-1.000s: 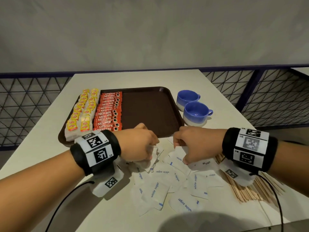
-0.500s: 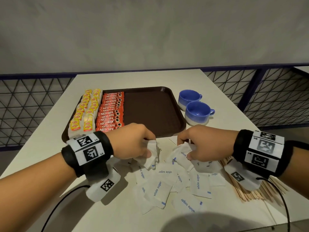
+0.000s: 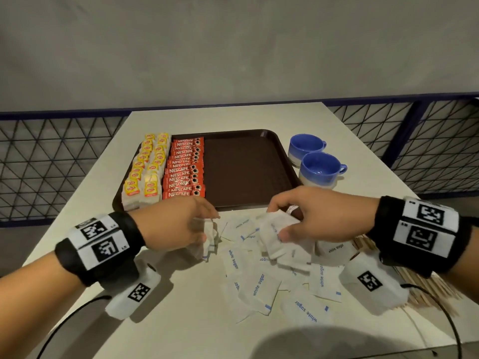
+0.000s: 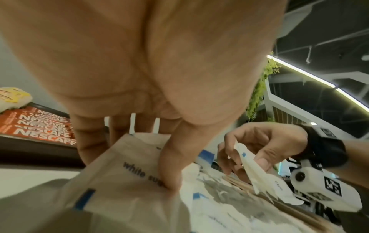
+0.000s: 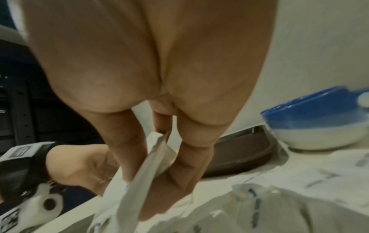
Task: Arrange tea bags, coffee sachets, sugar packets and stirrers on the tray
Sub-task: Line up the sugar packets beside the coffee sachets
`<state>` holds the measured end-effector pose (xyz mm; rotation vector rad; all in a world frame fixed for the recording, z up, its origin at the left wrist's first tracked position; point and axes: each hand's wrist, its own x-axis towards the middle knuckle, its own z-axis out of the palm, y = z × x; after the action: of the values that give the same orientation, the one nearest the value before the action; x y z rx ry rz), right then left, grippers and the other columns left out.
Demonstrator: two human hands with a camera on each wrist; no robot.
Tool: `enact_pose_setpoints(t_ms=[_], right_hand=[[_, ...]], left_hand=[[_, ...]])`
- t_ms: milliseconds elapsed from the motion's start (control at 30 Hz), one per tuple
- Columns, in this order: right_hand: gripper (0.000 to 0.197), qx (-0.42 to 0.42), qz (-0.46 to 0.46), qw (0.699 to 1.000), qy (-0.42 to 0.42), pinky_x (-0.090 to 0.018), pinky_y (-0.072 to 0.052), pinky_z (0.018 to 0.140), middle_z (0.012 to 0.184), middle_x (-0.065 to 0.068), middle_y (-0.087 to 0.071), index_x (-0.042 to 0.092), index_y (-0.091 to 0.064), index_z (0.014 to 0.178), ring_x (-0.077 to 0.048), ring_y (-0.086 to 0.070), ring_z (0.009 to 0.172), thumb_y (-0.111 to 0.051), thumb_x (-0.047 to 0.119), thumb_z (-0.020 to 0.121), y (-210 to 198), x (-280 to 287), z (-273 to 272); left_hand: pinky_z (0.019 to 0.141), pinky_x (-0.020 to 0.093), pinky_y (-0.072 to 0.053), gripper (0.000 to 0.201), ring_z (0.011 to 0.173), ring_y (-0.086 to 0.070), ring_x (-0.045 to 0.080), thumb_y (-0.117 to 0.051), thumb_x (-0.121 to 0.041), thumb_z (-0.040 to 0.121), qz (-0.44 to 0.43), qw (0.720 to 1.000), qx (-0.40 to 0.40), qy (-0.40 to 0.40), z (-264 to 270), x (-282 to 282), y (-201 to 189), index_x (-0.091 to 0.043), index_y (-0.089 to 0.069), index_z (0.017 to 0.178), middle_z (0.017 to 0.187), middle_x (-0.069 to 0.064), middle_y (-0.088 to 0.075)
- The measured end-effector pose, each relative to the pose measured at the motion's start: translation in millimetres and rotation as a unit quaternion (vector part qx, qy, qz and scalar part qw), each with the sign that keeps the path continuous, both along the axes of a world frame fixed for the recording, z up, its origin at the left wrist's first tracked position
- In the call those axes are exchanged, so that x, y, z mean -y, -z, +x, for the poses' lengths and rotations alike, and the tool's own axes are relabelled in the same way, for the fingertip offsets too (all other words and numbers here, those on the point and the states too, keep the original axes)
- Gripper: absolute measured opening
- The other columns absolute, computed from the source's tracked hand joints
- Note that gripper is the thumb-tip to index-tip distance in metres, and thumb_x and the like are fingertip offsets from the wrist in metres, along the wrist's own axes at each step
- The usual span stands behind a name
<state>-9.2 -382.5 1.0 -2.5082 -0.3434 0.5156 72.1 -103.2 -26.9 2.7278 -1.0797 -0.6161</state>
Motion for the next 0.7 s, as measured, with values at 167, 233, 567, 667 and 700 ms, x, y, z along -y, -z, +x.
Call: enact_pose_setpoints(t_ms=[167,233,567,667,700], right_hand=[[0.042,-0.014,-0.146,0.988,-0.055,-0.036,-0.056,0.093,0.118,0.006,-0.065,0.034,-0.058,0.132,-0.012,-0.062,0.103,-0.074,0.035,0.093,12,-27,-2],[0.047,-0.012,-0.164,0.985,-0.053,-0.04,-0.057,0.094,0.12,0.004,-0.065,0.034,-0.055,0.135,-0.017,-0.062,0.106,-0.073,0.033,0.092,12,-31,-2],[0.052,-0.021,-0.108,0.994,-0.014,-0.037,-0.061,0.087,0.107,0.008,-0.066,0.038,-0.057,0.129,-0.012,-0.066,0.095,-0.084,0.03,0.085,10,-21,3],[0.043,-0.008,-0.052,0.998,0.017,-0.031,-0.061,0.086,0.106,0.012,-0.073,0.034,-0.064,0.121,-0.006,-0.07,0.094,-0.084,0.025,0.084,-1,-4,4],[0.041,-0.004,-0.04,0.999,0.028,-0.03,-0.061,0.087,0.107,0.013,-0.073,0.033,-0.065,0.12,-0.004,-0.07,0.094,-0.084,0.025,0.085,-4,2,4]], left_hand=[[0.095,0.036,-0.055,0.003,0.115,-0.061,0.013,-0.06,-0.04,0.079,0.041,0.999,0.009,-0.01,-4,11,1,-0.041,-0.062,0.077,0.128,-0.012,-0.063],[0.087,0.038,-0.057,0.016,0.104,-0.062,0.014,-0.057,-0.045,0.073,0.054,0.998,0.024,0.001,-2,10,3,-0.04,-0.068,0.083,0.116,-0.012,-0.06],[0.076,0.025,-0.052,0.008,0.081,-0.068,0.004,-0.075,-0.025,0.093,-0.091,0.992,-0.067,-0.047,6,8,-20,-0.033,-0.075,0.092,0.091,-0.014,-0.075],[0.069,0.018,-0.046,0.027,0.068,-0.058,-0.001,-0.077,-0.02,0.092,-0.173,0.978,-0.094,-0.062,9,18,-18,-0.039,-0.068,0.109,0.076,-0.023,-0.062],[0.073,0.017,-0.045,0.034,0.073,-0.056,-0.004,-0.078,-0.021,0.091,-0.176,0.978,-0.092,-0.065,10,24,-16,-0.042,-0.066,0.115,0.082,-0.025,-0.06]])
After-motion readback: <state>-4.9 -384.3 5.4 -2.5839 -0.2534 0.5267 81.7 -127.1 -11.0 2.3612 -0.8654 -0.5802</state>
